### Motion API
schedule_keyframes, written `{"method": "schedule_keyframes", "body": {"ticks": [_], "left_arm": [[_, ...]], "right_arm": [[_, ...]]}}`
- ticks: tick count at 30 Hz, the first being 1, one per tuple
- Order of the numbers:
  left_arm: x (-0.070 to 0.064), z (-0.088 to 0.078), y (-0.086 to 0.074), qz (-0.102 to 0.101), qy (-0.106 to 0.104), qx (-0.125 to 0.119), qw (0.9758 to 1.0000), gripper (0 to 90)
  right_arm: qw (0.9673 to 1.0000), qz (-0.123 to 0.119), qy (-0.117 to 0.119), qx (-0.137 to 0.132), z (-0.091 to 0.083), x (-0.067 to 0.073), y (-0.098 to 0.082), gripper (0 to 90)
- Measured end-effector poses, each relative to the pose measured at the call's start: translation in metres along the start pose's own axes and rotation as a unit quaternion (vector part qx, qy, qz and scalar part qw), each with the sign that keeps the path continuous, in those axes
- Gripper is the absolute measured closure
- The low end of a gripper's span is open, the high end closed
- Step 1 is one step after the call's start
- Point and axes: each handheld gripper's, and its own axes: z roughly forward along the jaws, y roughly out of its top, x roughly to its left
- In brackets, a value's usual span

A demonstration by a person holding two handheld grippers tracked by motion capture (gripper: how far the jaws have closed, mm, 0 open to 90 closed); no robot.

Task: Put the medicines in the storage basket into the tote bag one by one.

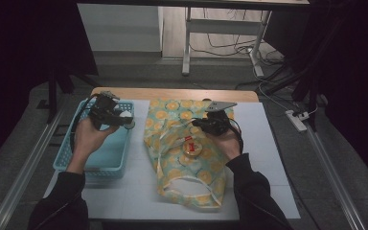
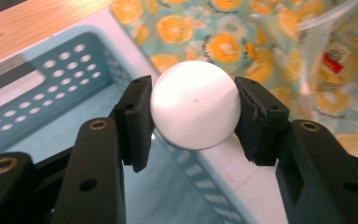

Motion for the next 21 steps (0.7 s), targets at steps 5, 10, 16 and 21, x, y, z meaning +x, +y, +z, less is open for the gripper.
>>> {"method": "schedule_keyframes", "body": {"ticks": [5,10,16,21], "left_arm": [[-0.016,0.002,0.007,0.020,-0.015,-0.001,0.9997,50.7],[-0.033,0.005,0.016,0.039,-0.031,-0.001,0.9988,50.7],[-0.054,0.015,0.027,0.061,-0.054,0.001,0.9967,50.7],[-0.070,0.026,0.036,0.078,-0.068,0.004,0.9946,50.7]], "right_arm": [[1.0000,0.001,-0.001,0.000,0.000,0.000,0.000,89.3],[1.0000,0.001,-0.001,0.000,0.000,0.000,0.000,89.4],[1.0000,0.000,-0.002,0.001,0.000,-0.001,0.000,89.4],[1.0000,0.001,-0.003,0.000,-0.001,-0.001,0.000,89.3]]}}
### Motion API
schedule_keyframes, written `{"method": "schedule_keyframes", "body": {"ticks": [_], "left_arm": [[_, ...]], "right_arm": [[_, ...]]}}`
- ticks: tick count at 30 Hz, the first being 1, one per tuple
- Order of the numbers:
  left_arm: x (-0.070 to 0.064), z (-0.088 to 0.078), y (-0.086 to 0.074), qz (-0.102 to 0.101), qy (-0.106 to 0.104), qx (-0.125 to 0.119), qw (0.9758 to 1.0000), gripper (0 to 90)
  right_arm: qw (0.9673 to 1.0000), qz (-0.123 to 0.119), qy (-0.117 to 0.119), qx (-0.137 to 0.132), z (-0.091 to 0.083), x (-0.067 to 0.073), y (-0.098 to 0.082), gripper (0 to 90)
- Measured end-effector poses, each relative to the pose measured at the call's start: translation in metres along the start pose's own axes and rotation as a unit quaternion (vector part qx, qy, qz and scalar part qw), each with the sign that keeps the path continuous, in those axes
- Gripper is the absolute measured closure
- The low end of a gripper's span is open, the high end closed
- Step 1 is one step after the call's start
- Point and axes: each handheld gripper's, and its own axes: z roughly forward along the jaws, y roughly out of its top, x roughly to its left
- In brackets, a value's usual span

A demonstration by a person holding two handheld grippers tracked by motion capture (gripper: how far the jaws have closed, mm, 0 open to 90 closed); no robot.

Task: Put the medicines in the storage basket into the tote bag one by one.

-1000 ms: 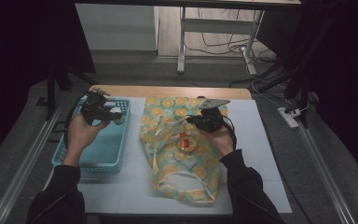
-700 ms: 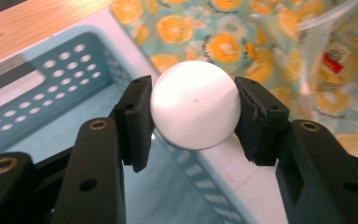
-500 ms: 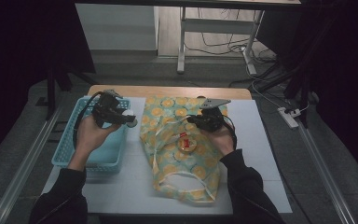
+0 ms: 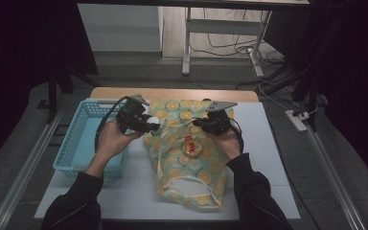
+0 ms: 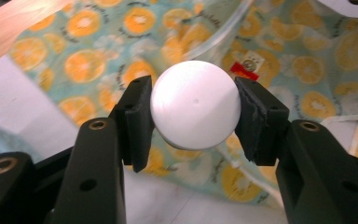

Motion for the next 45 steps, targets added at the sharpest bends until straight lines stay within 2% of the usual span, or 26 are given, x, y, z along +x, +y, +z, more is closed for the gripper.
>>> {"method": "schedule_keyframes", "body": {"ticks": [12,26,35,45], "left_arm": [[-0.026,0.029,0.019,0.034,-0.036,0.006,0.9988,50.7],[-0.046,0.063,0.035,0.061,-0.056,0.015,0.9965,50.7],[-0.053,0.087,0.040,0.066,-0.049,0.022,0.9964,50.7],[-0.056,0.112,0.038,0.073,-0.036,0.033,0.9961,50.7]], "right_arm": [[1.0000,0.002,-0.001,-0.001,0.000,-0.001,0.000,89.4],[1.0000,0.002,-0.001,-0.003,-0.001,-0.001,0.000,89.4],[1.0000,0.002,-0.001,-0.004,-0.001,-0.001,0.000,89.4],[1.0000,0.000,-0.001,-0.003,-0.001,-0.001,0.000,89.4]]}}
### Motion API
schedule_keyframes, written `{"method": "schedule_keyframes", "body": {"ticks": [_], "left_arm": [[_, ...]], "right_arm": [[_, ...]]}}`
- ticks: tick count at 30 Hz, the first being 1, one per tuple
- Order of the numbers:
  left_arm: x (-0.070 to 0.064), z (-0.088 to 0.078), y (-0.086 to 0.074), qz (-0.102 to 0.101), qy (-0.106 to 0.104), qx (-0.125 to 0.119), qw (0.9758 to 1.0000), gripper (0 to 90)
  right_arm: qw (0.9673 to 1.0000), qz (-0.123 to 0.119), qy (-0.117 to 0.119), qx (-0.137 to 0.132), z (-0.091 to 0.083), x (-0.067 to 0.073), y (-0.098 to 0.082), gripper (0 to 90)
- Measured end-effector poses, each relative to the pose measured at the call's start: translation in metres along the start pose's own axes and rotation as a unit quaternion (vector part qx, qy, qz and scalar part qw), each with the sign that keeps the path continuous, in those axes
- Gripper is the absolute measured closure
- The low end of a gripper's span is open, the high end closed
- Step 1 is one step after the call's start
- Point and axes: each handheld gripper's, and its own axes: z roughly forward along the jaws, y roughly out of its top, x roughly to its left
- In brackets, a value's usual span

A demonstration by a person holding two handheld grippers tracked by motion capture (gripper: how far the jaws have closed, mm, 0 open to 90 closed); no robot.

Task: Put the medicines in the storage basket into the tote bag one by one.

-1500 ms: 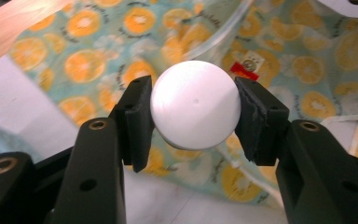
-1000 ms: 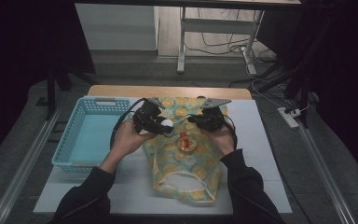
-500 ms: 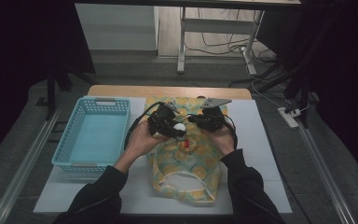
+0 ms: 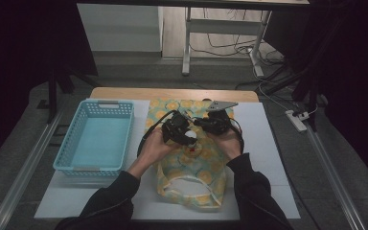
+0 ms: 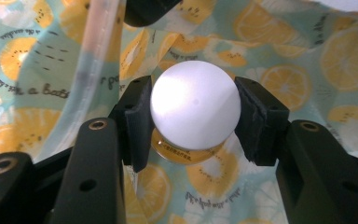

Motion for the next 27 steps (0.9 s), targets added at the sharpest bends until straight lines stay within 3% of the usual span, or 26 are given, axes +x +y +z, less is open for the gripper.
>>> {"method": "schedule_keyframes", "body": {"ticks": [12,15,17,20,27], "left_arm": [[0.001,0.020,-0.001,-0.004,-0.002,0.003,1.0000,50.3],[0.000,0.021,0.000,-0.002,0.006,0.005,1.0000,49.3],[0.000,0.020,0.000,-0.005,0.013,0.000,0.9999,45.0],[0.001,0.015,-0.001,-0.018,0.005,-0.013,0.9997,38.8],[0.001,0.002,-0.006,-0.024,-0.017,-0.029,0.9992,25.0]], "right_arm": [[1.0000,0.000,-0.001,0.001,0.000,0.000,0.000,89.3],[1.0000,0.000,0.000,0.001,0.000,0.000,0.000,89.3],[1.0000,-0.001,0.000,0.001,0.000,0.000,0.000,89.4],[1.0000,-0.002,0.001,0.001,0.000,0.001,0.000,89.4],[1.0000,0.000,0.000,0.002,0.000,0.000,0.000,89.3]]}}
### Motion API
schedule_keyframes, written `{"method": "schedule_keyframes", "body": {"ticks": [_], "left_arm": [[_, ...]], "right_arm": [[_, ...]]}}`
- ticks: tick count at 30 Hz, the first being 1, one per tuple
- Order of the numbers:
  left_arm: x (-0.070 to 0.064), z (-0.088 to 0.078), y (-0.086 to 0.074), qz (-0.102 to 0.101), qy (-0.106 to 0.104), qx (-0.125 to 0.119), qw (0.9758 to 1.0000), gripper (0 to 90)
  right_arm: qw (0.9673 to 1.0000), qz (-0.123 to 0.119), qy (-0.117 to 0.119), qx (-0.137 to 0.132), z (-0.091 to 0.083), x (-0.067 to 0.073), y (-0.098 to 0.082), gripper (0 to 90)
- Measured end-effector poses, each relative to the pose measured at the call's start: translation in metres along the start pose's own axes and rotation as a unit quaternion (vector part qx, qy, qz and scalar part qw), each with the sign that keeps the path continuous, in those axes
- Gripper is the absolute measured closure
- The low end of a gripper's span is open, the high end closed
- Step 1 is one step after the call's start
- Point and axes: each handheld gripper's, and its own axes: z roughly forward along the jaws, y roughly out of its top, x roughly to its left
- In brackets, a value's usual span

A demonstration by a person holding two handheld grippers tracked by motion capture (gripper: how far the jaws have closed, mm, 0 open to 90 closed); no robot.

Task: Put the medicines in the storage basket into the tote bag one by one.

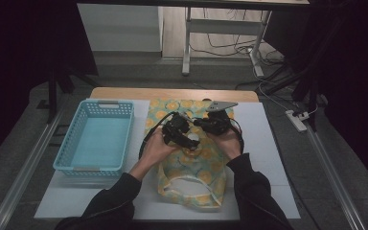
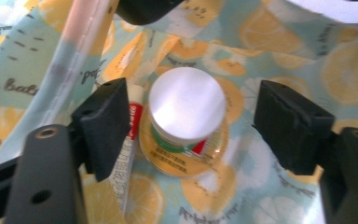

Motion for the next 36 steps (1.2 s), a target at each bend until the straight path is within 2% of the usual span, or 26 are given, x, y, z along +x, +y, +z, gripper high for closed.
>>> {"method": "schedule_keyframes", "body": {"ticks": [4,8,12,18,29,36], "left_arm": [[-0.002,-0.007,-0.003,-0.011,-0.007,-0.016,0.9998,19.1],[-0.003,-0.014,-0.007,-0.008,-0.019,-0.025,0.9995,11.0],[-0.006,-0.020,-0.012,-0.005,-0.040,-0.037,0.9985,5.3],[-0.010,-0.028,-0.021,0.005,-0.047,-0.056,0.9973,2.8],[-0.019,-0.039,-0.039,0.007,-0.065,-0.075,0.9950,2.3],[-0.029,-0.045,-0.049,0.024,-0.054,-0.075,0.9954,1.2]], "right_arm": [[1.0000,0.000,0.001,-0.001,-0.001,0.000,0.000,89.3],[1.0000,-0.001,0.001,-0.001,-0.001,0.000,0.001,89.3],[1.0000,0.000,0.001,-0.002,0.000,0.000,0.001,89.3],[1.0000,-0.002,0.002,-0.002,0.000,0.002,0.001,89.3],[0.9999,-0.004,0.009,-0.003,-0.002,0.006,0.004,89.3],[0.9999,-0.008,0.011,0.002,-0.001,0.008,0.004,89.3]]}}
